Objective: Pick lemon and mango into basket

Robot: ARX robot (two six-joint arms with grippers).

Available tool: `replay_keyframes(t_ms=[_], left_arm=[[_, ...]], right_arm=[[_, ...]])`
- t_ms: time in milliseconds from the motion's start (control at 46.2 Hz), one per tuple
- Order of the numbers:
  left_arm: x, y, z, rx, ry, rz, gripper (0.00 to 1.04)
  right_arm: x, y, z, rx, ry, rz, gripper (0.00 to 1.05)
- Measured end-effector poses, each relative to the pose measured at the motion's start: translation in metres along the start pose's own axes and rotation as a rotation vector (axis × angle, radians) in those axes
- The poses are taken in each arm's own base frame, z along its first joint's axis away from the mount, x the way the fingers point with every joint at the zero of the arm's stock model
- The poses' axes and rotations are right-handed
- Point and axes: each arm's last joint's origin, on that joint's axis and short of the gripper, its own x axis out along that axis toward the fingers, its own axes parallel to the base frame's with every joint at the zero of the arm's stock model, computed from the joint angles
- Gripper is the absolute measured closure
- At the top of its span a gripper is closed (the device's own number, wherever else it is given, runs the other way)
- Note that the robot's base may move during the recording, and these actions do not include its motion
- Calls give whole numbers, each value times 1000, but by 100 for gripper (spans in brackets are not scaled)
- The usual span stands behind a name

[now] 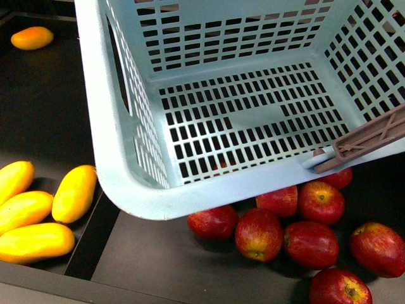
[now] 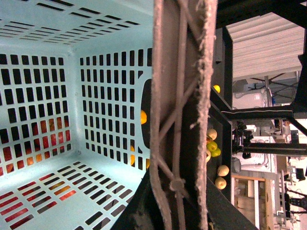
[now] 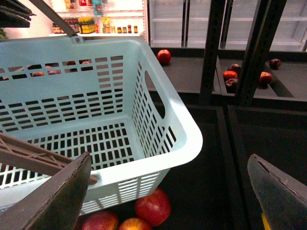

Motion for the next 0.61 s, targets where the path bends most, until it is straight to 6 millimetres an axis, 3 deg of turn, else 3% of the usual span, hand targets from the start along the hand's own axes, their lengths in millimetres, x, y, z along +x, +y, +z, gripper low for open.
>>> replay_keyframes(t_ms=[65,130,195,281,411,606], left_arm=[[0,0,0,2,0,0,98],[0,0,0,0,7,-4,98],[0,-1,0,-1,9,-7,98],[0,-1,-1,-2,15,-10,98],[0,-1,-1,0,10,-7,98],[0,0,0,1,7,-4,98]], right_arm=[[1,0,-1,27,36,-26,9],[2,-1,0,159,348,-280,9],[3,-5,-4,245,485,-468,9],[6,-14,0,394,437,-546,9],[14,-32,11,482,342,-607,9],[37,-85,5,496,318,-781,9]])
